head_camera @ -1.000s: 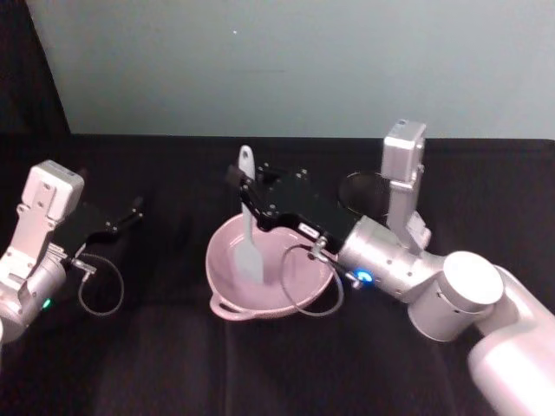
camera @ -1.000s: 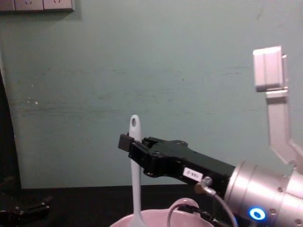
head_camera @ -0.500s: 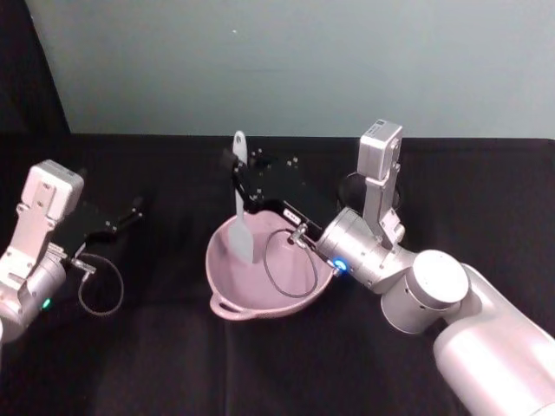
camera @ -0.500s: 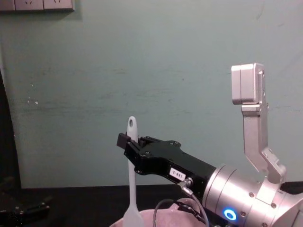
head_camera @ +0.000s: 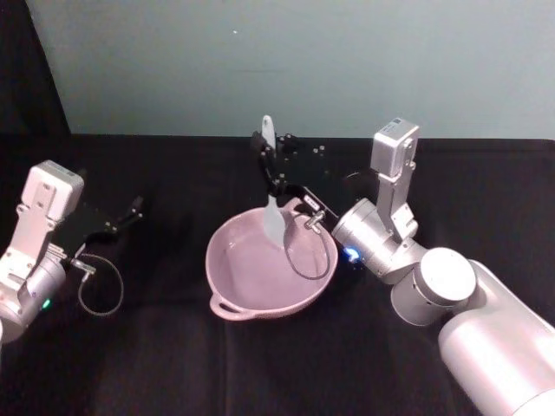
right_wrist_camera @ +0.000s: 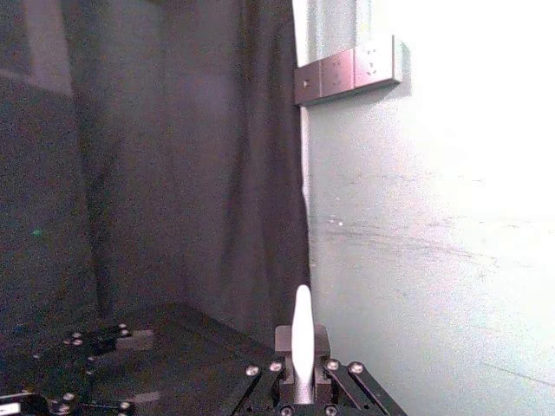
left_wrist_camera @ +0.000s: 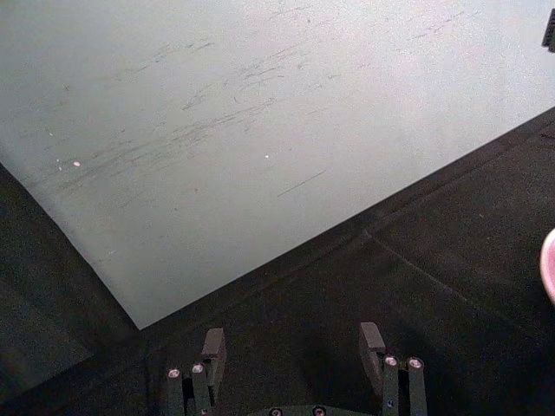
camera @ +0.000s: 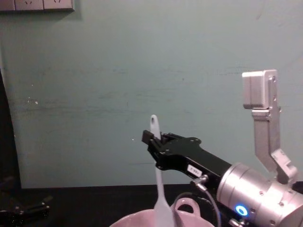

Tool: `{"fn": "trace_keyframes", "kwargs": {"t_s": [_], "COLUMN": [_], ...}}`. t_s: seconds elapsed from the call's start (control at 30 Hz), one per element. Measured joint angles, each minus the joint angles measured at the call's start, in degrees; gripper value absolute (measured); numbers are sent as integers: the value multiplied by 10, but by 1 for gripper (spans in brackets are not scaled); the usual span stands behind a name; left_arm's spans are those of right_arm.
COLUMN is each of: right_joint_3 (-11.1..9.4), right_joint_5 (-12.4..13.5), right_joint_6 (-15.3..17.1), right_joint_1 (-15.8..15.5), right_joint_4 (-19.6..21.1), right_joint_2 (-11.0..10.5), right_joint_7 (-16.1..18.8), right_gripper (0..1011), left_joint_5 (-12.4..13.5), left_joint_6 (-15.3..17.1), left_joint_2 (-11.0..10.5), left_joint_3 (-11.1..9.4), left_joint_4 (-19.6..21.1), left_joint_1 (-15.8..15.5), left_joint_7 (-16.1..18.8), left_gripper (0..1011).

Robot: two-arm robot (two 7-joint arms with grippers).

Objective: Use the one hand to pick up the spoon and stir the clear water in the bowl.

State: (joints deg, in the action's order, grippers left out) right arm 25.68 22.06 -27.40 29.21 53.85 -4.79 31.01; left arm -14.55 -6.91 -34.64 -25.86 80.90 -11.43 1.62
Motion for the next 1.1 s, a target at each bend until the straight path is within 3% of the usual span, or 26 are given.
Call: {"fn": "trace_keyframes", "kwargs": {"t_s": [0.27,0.6,1.1], "right_joint_3": [-13,-15,10], "right_joint_5": [-3,23,38], "right_joint_6": [17,56,66], "right_joint_1": [-25,-79,-98], "right_joint_4": [45,127,156], "right_joint_2": [-26,-56,-54], "right_joint_7": [9,47,63], "right_gripper": [121,121,121], "left_joint_5": [0,0,0], "left_joint_6": [0,0,0], "left_joint_2": [0,0,0], "left_joint_3": [0,0,0], "left_joint_4": [0,0,0], "left_joint_1": [0,0,0], "left_joint_7": [0,0,0], "left_gripper": [1011,1011,1011]}}
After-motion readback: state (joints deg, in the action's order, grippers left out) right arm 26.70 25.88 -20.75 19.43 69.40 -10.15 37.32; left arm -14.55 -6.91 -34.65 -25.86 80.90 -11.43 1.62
